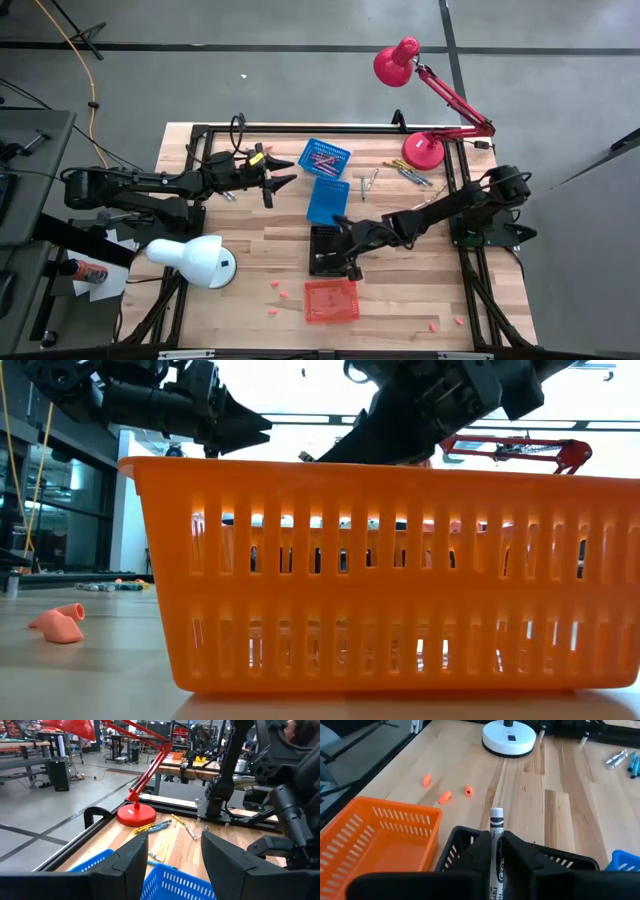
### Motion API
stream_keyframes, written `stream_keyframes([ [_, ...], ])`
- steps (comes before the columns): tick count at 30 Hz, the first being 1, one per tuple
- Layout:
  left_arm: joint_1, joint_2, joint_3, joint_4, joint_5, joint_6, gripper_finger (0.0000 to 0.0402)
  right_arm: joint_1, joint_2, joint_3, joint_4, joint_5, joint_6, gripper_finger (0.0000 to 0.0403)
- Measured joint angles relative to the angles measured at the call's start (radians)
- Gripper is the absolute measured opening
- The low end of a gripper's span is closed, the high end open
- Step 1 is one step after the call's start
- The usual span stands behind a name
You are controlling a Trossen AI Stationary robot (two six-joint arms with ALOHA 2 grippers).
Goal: Sort crayons
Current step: Put the white crayon into the black bin
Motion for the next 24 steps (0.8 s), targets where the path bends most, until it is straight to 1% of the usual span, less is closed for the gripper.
stream_keyframes([
  [6, 0.001, 0.000, 0.000, -0.001, -0.004, 0.000, 0.0172, 0.000, 0.000, 0.051, -0.084, 0.011, 0.017, 0.0118],
  [10, 0.001, 0.000, 0.000, -0.001, -0.004, 0.000, 0.0172, 0.000, 0.000, 0.106, -0.150, 0.012, -0.033, 0.0164],
  [12, 0.001, 0.000, 0.000, -0.005, -0.004, 0.000, 0.0172, 0.000, -0.003, 0.148, -0.228, 0.033, -0.078, 0.0181],
  [15, 0.001, 0.000, 0.000, -0.013, -0.004, 0.000, 0.0172, -0.003, -0.003, 0.194, -0.360, 0.142, -0.107, 0.0194],
  [17, 0.001, 0.000, 0.000, -0.015, -0.003, -0.001, 0.0172, -0.010, -0.003, 0.196, -0.385, 0.213, -0.126, 0.0196],
  [19, 0.000, 0.000, 0.000, -0.024, 0.001, -0.002, 0.0172, -0.019, -0.014, 0.169, -0.387, 0.264, -0.129, 0.0196],
  [24, 0.000, 0.000, 0.000, -0.056, 0.001, -0.001, 0.0172, -0.048, -0.089, 0.030, -0.353, 0.279, -0.067, 0.0197],
])
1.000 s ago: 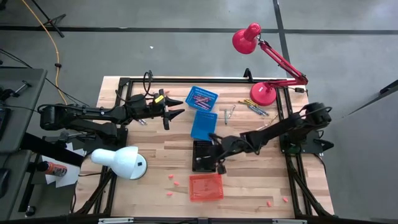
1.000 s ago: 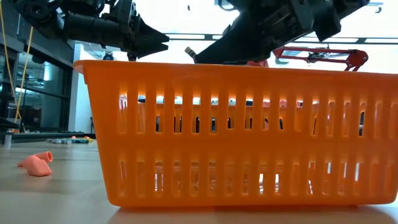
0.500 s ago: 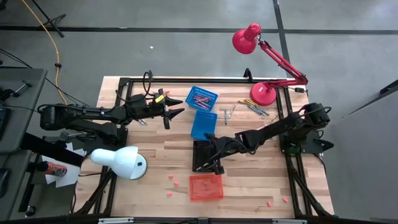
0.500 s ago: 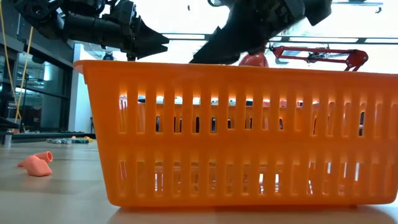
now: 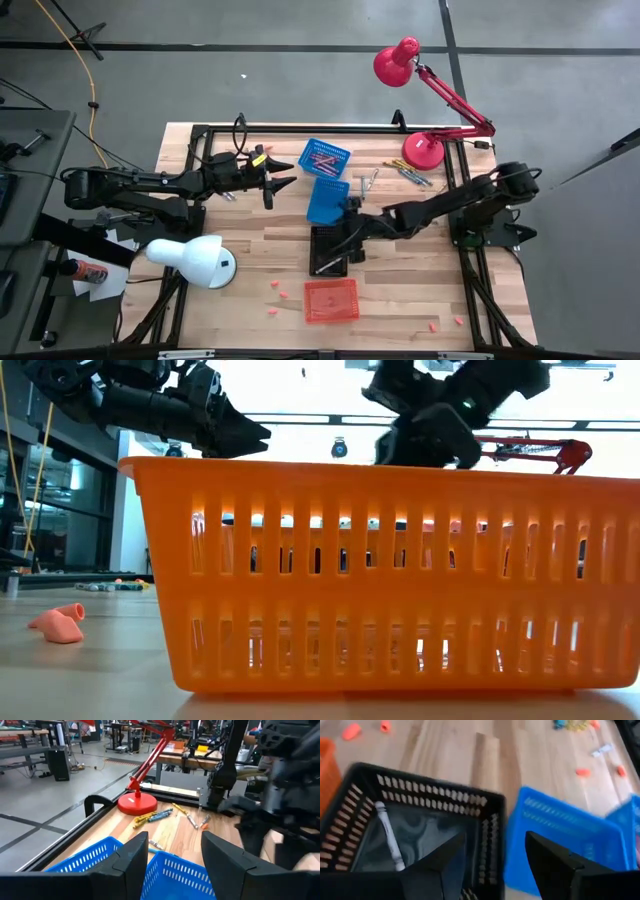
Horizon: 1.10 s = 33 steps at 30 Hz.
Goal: Sort crayons
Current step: Put the white crayon into the black bin
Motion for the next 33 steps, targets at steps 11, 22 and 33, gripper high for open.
stream_keyframes([
  [11, 0.001, 0.000, 0.000, 0.013, -0.046, 0.035, 0.0172, -0.082, -0.202, -0.205, 0.511, 0.069, -0.012, 0.0197],
  [22, -0.010, 0.000, 0.000, 0.011, -0.045, 0.074, 0.0172, -0.208, -0.180, -0.205, 0.694, -0.082, 0.011, 0.0197],
  [33, -0.002, 0.015, 0.000, -0.038, -0.387, -0.040, 0.0172, -0.224, -0.180, -0.205, 0.693, -0.122, 0.011, 0.0197],
])
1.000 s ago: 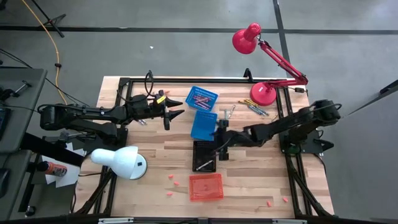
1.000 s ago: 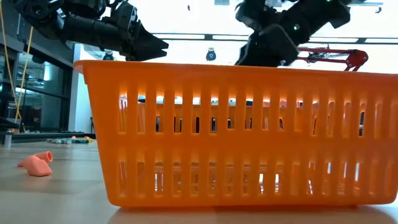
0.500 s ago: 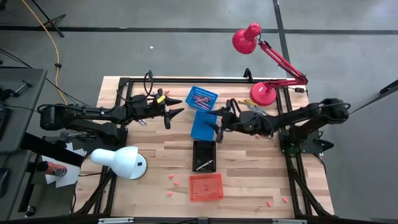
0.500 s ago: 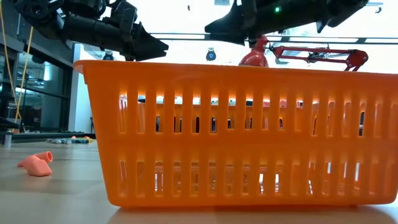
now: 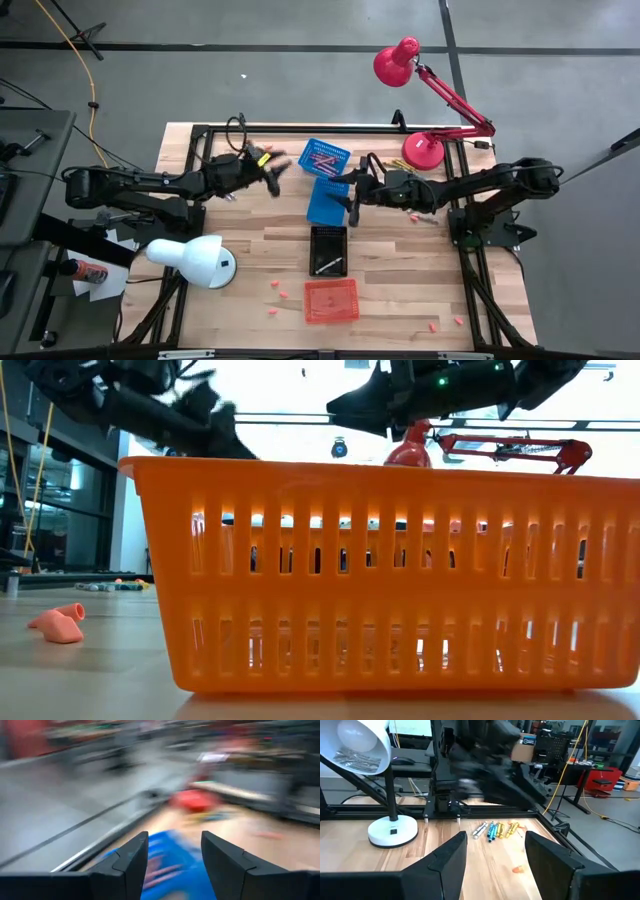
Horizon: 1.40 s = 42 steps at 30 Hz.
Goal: Sort crayons
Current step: Put the white crayon into the black bin
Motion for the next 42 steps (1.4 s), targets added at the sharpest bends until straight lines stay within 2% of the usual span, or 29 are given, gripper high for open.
stream_keyframes([
  [2, 0.031, 0.010, 0.028, -0.117, -0.180, -0.066, 0.0172, -0.006, 0.000, 0.000, -0.001, 0.000, 0.004, 0.0197],
  [3, 0.054, 0.011, 0.052, -0.201, -0.215, -0.101, 0.0172, -0.006, 0.000, 0.000, -0.002, 0.000, 0.007, 0.0197],
  [7, 0.157, 0.056, 0.155, -0.521, -0.230, -0.268, 0.0172, -0.008, 0.000, 0.000, -0.002, 0.001, 0.021, 0.0197],
  [10, 0.227, 0.121, 0.190, -0.656, -0.280, -0.334, 0.0172, -0.008, 0.000, 0.000, -0.013, 0.001, 0.022, 0.0197],
  [13, 0.290, 0.210, 0.182, -0.682, -0.283, -0.429, 0.0172, -0.008, 0.000, 0.000, -0.026, 0.001, 0.022, 0.0197],
  [17, 0.339, 0.323, 0.182, -0.653, -0.180, -0.556, 0.0172, -0.008, 0.000, 0.000, -0.055, 0.001, 0.024, 0.0197],
  [19, 0.353, 0.366, 0.182, -0.628, -0.140, -0.571, 0.0172, -0.008, 0.000, 0.000, -0.059, 0.002, 0.030, 0.0197],
  [23, 0.377, 0.420, 0.183, -0.616, -0.153, -0.623, 0.0172, -0.008, 0.000, 0.000, -0.061, 0.004, 0.030, 0.0197],
  [33, 0.390, 0.456, 0.183, -0.641, -0.169, -0.771, 0.0172, -0.008, 0.000, 0.000, -0.069, 0.004, 0.040, 0.0197],
  [42, 0.404, 0.456, 0.183, -0.670, -0.159, -0.790, 0.0172, -0.008, 0.000, 0.000, -0.069, 0.005, 0.041, 0.0197],
])
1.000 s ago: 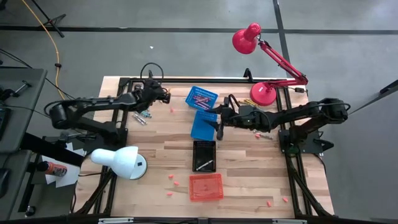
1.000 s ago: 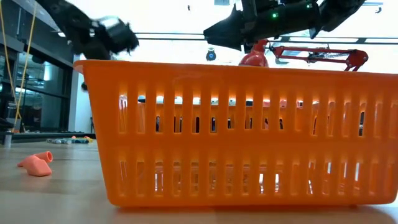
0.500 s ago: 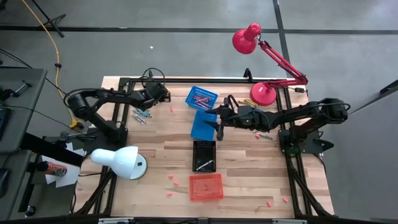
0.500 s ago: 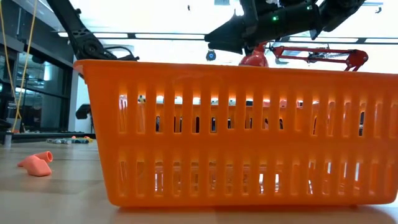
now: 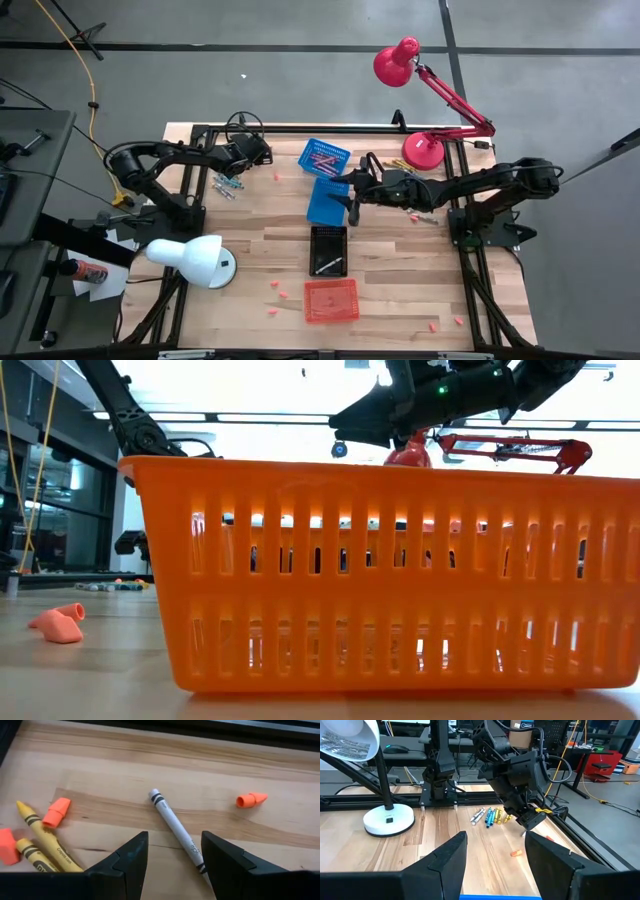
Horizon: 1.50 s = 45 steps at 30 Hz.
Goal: Sort crayons
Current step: Put the white crayon into the black bin
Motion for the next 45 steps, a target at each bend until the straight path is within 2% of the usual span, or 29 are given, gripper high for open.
stream_keyframes([
  [5, 0.015, 0.052, 0.000, 0.016, 0.001, -0.027, 0.0172, 0.000, 0.000, 0.000, 0.000, 0.000, 0.000, 0.0197],
  [11, 0.011, 0.167, 0.008, 0.124, -0.085, -0.025, 0.0172, 0.000, 0.000, 0.000, 0.001, 0.000, 0.000, 0.0197],
  [18, -0.005, 0.186, 0.008, 0.123, -0.102, -0.002, 0.0165, 0.000, 0.000, 0.000, 0.001, 0.000, -0.001, 0.0197],
  [22, -0.004, 0.174, 0.008, 0.106, -0.077, 0.024, 0.0126, 0.000, 0.000, 0.000, 0.001, 0.000, 0.000, 0.0197],
  [28, -0.027, 0.169, 0.007, 0.095, -0.067, 0.063, 0.0023, 0.000, 0.000, 0.000, 0.001, 0.000, 0.000, 0.0197],
  [31, -0.040, 0.167, 0.005, 0.100, -0.073, 0.086, 0.0012, 0.000, 0.000, 0.000, 0.001, 0.000, -0.001, 0.0197],
  [35, -0.049, 0.104, 0.019, 0.070, -0.002, 0.164, 0.0015, 0.000, 0.000, 0.000, 0.001, 0.000, -0.001, 0.0197],
  [37, -0.055, 0.035, 0.032, 0.037, 0.099, 0.199, 0.0007, 0.000, 0.000, 0.000, 0.001, 0.000, -0.002, 0.0197],
  [40, -0.078, -0.097, 0.058, 0.091, 0.167, 0.280, 0.0005, 0.000, 0.000, 0.000, 0.001, 0.000, -0.002, 0.0197],
  [45, -0.202, -0.290, 0.058, 0.172, 0.214, 0.452, 0.0004, 0.000, 0.000, 0.000, 0.001, 0.000, -0.004, 0.0197],
])
